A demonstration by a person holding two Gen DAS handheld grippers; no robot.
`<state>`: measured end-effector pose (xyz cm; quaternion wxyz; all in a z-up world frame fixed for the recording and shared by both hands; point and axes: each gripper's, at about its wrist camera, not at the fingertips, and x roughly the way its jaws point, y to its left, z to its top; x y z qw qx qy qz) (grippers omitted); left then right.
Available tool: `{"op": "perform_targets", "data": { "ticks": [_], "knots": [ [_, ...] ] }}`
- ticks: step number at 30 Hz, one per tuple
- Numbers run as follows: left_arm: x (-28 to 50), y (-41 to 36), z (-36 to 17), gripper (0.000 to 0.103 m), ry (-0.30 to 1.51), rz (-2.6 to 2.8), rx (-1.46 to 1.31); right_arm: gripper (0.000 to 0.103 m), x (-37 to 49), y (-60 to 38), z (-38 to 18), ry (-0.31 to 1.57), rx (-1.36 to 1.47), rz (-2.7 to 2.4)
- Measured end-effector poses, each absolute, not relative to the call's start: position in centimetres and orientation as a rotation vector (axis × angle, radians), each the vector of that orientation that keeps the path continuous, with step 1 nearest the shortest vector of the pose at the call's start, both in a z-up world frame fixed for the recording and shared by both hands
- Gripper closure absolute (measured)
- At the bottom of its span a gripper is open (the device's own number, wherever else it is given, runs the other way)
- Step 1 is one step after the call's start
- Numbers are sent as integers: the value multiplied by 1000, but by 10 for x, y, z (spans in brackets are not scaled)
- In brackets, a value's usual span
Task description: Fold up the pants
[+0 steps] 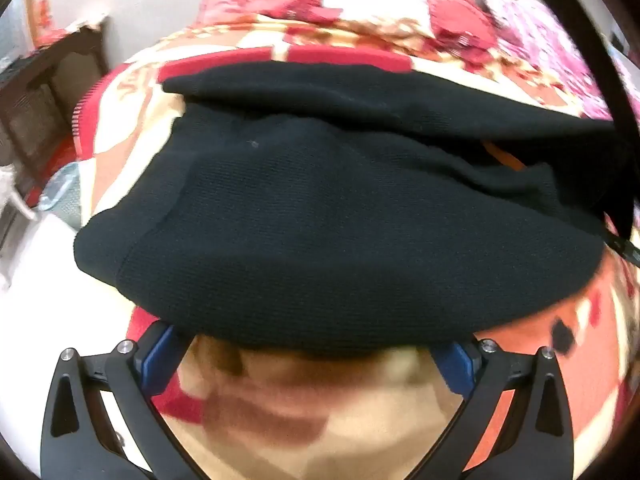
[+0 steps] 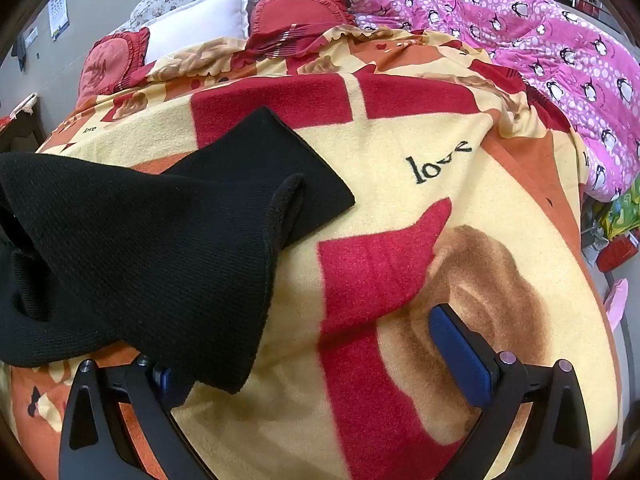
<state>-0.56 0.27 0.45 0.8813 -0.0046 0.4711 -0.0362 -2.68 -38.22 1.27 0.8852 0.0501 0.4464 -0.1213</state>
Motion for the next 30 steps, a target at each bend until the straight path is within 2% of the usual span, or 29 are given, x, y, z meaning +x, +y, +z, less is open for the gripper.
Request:
{"op": "perform_targets", "data": {
  "ticks": [8,12,16,21,23,27,30],
  "knots": [
    [-45,34,45,0,853,-77,-82,0,-34,-375,7,977,144,-256],
    [-41,42,51,0,835,-79,-116,0,-67,-354,28,911,297,-85],
    [-38,37,50,0,838,-76,-106,0,-65,-319,43,907,255,42],
    [-35,35,43,0,864,-76,-118,2,-11,-285,34,963,253,196],
    [-31,36,42,0,866,-71,-112,9,22,-284,37,962,206,110],
    [-26,37,40,0,864,-46,-91,5,82,-282,73,790,44,-82],
    [-22,40,37,0,883,-41,-102,6,115,-288,80,826,70,-115]
  ]
}}
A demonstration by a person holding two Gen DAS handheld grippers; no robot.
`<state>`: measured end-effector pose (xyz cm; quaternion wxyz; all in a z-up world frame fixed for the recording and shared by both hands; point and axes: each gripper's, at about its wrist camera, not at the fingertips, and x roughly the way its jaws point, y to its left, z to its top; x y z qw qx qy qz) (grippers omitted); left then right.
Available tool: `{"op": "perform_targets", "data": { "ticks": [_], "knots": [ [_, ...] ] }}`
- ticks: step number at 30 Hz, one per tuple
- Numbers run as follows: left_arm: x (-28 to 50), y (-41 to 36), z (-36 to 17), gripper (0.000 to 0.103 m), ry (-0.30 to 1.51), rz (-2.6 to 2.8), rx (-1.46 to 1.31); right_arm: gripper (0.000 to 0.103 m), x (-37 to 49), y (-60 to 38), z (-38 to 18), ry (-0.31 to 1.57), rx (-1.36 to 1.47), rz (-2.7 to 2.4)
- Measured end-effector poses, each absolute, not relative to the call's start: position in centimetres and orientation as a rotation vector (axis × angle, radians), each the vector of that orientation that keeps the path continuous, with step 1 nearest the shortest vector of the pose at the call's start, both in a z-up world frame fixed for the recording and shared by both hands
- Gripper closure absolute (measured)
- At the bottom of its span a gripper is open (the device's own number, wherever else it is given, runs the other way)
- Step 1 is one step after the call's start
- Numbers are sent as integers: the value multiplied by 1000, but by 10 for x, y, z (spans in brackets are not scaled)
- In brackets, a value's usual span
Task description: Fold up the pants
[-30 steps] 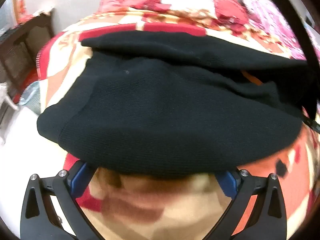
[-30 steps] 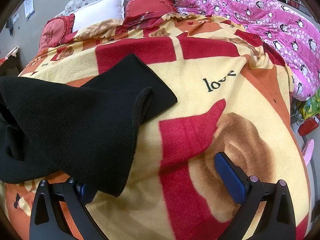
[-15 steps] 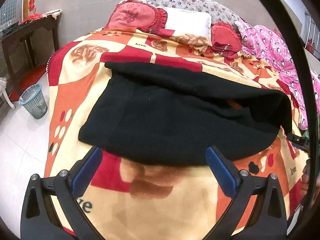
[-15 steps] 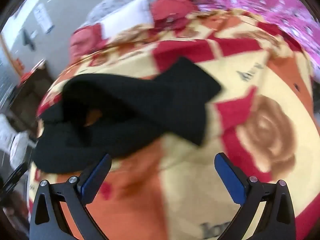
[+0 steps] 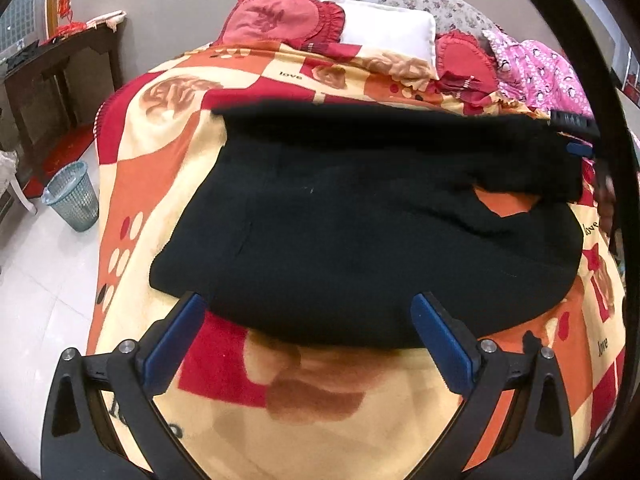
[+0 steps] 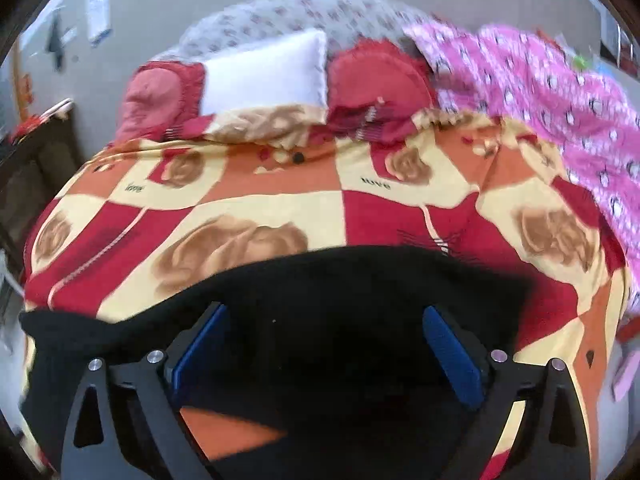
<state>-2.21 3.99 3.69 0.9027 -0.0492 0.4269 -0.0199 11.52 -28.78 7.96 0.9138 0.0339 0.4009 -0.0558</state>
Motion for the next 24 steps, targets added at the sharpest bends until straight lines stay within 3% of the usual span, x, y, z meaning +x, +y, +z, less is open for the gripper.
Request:
{"op": "perform_targets", "data": {
  "ticks": [4,9,24],
  "knots": [
    [-25,52,35,0,892,-56,-159,4,70,-309,91,823,198,5],
    [-34,71,27,0,920,-57,-265,2,-5,-354,70,909,92,-144],
    [-56,98,22,0,926,-23,-384,1,-18,-384,17,1002,262,-238]
  ]
}}
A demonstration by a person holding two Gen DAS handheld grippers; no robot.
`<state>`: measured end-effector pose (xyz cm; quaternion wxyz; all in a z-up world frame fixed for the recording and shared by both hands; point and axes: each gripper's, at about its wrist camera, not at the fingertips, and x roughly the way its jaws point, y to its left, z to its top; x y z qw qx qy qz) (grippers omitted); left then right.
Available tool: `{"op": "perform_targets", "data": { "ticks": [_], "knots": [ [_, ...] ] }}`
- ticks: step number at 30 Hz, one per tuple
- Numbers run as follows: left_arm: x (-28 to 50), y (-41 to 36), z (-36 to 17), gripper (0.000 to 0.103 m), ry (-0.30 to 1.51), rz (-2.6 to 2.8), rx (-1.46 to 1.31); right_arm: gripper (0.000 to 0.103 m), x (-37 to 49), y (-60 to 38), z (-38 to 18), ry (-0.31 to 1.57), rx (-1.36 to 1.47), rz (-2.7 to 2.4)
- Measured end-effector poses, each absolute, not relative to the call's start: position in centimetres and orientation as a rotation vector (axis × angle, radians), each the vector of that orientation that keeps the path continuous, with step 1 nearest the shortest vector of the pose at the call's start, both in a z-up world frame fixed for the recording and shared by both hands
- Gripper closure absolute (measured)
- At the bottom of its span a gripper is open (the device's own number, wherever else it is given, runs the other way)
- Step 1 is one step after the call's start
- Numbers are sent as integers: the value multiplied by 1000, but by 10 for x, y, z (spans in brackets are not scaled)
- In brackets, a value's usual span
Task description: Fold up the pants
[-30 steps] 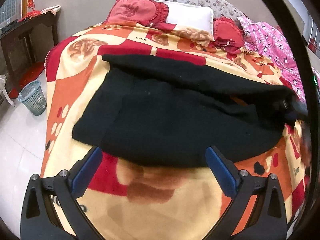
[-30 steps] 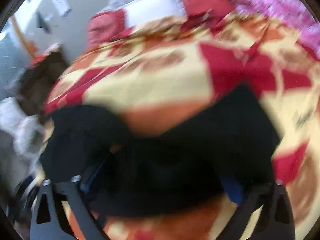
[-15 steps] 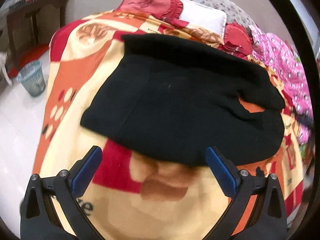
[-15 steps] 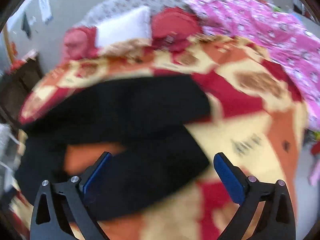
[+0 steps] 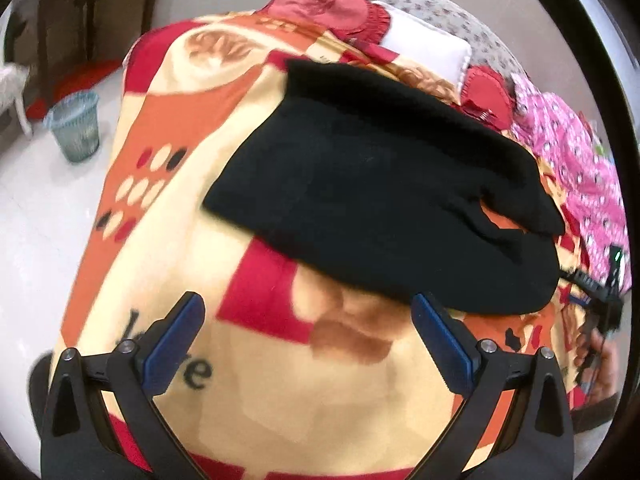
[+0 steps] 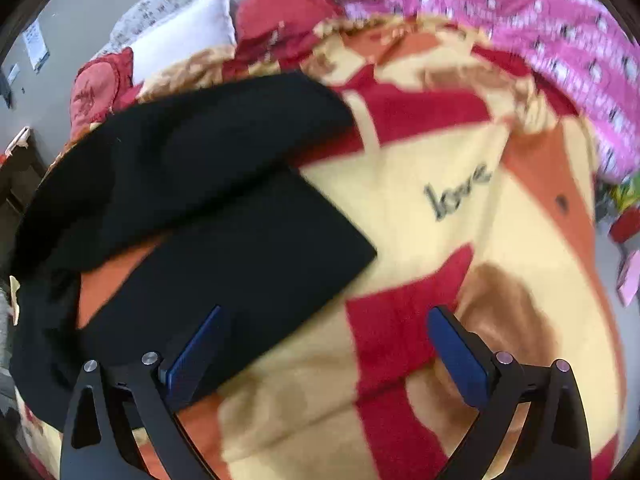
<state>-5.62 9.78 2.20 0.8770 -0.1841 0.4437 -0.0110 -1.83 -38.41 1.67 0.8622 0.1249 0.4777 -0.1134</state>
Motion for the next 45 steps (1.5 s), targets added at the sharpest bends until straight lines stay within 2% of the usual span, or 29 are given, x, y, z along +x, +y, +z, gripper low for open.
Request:
{"op": "perform_targets", "data": {
  "ticks": [10,11,13,14,15,17,18,23,34,38,43,44,45],
  "knots": [
    [-31,92,14,0,886,-13,-448,2,-4,-373,13,900,251,-120],
    [-25,90,15,0,884,-17,-447,4,-1,-371,14,902,248,-108],
    [-16,89,14,0,882,-33,-466,20,2,-368,15,891,247,-91],
    [-14,88,14,12,869,-23,-467,56,3,-370,18,877,243,-82],
    [-13,88,14,46,856,9,-461,84,4,-371,19,870,260,-72],
    [-9,90,12,74,858,77,-449,88,2,-381,20,855,339,-53],
    [-7,93,11,81,860,67,-474,91,1,-385,21,847,368,-47],
    [-10,102,21,89,878,3,-532,92,-30,-402,37,756,513,25],
    [-68,106,77,91,854,-137,-458,92,-150,-406,109,647,458,12],
    [-67,108,48,89,920,-104,-442,80,-161,-420,79,734,416,-80],
    [-73,112,26,79,980,-53,-439,78,-149,-431,43,901,353,-222],
    [-77,117,32,80,960,-45,-436,73,-151,-429,48,886,341,-214],
    [-81,121,41,78,926,-23,-414,62,-156,-429,52,872,333,-205]
  ]
}}
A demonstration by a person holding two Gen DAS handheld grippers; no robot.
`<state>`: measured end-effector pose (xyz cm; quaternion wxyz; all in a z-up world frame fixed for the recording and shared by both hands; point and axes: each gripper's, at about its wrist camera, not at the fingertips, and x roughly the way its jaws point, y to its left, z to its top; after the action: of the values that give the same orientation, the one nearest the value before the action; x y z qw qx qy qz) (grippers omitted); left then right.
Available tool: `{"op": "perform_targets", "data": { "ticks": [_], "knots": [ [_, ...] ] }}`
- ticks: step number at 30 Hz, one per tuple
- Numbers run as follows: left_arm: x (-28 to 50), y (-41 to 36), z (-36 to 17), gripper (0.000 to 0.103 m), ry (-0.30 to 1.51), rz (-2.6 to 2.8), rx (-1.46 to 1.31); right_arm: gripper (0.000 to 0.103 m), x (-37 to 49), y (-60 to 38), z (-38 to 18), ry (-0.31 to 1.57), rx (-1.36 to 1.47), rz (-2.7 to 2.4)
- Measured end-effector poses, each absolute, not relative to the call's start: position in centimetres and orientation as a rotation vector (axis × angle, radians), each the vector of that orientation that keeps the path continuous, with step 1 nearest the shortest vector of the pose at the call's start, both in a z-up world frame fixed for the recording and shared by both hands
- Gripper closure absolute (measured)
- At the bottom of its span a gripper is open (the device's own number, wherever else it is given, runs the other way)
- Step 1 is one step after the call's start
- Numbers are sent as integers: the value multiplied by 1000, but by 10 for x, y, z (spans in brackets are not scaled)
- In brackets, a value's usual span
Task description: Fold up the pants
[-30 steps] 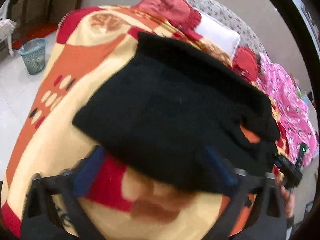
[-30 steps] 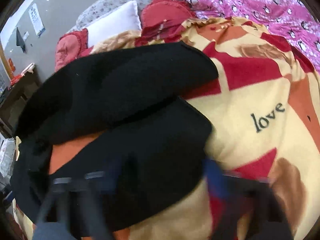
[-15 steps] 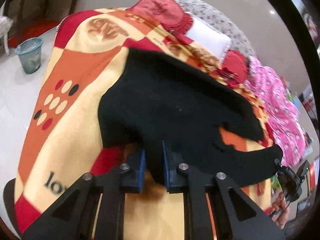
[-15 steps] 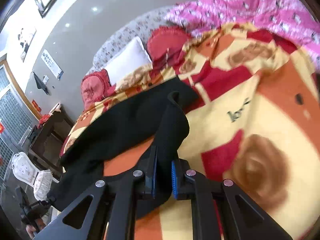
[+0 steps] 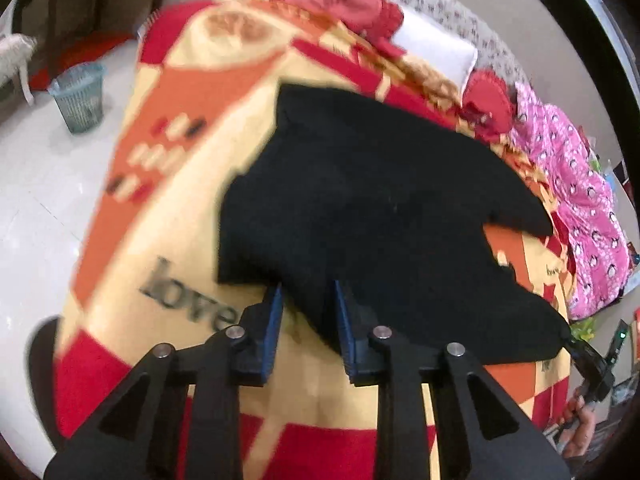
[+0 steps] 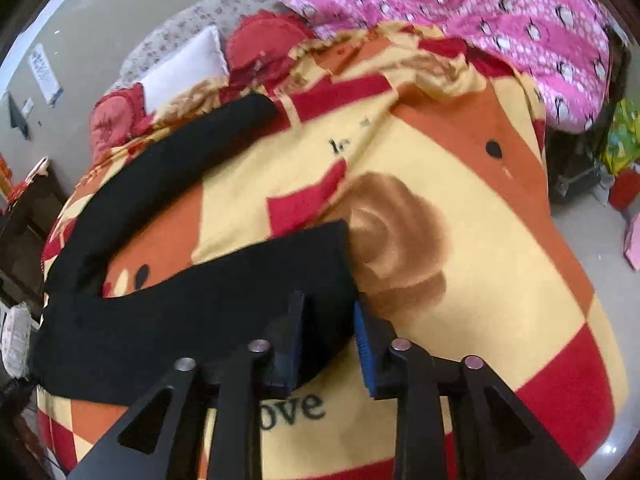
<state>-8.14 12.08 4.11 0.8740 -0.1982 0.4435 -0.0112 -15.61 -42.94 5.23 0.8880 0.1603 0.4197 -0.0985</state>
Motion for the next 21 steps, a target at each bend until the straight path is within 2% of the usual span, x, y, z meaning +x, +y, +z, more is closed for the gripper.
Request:
{"op": "perform_targets", "data": {
  "ticks": [2,4,5,7,8,12,15,21],
  "knots": [
    [-85,127,51,77,887,10,-376,49,-162,-424,64,841,324,-177],
    [-91,133,61,77,862,37,-340,48,-166,-407,74,806,314,-107],
    [-92,135,62,74,859,38,-333,44,-166,-398,76,804,312,-68],
    [-91,137,61,63,864,37,-340,38,-166,-372,78,798,331,29],
    [-91,139,60,56,865,41,-349,37,-161,-355,77,804,344,104],
    [-96,140,52,53,863,24,-362,38,-139,-294,66,858,343,304],
    [-93,134,48,42,850,24,-358,38,-120,-249,57,895,304,402],
    [-75,129,24,42,943,25,-312,38,-83,-214,35,988,281,444]
  ]
}}
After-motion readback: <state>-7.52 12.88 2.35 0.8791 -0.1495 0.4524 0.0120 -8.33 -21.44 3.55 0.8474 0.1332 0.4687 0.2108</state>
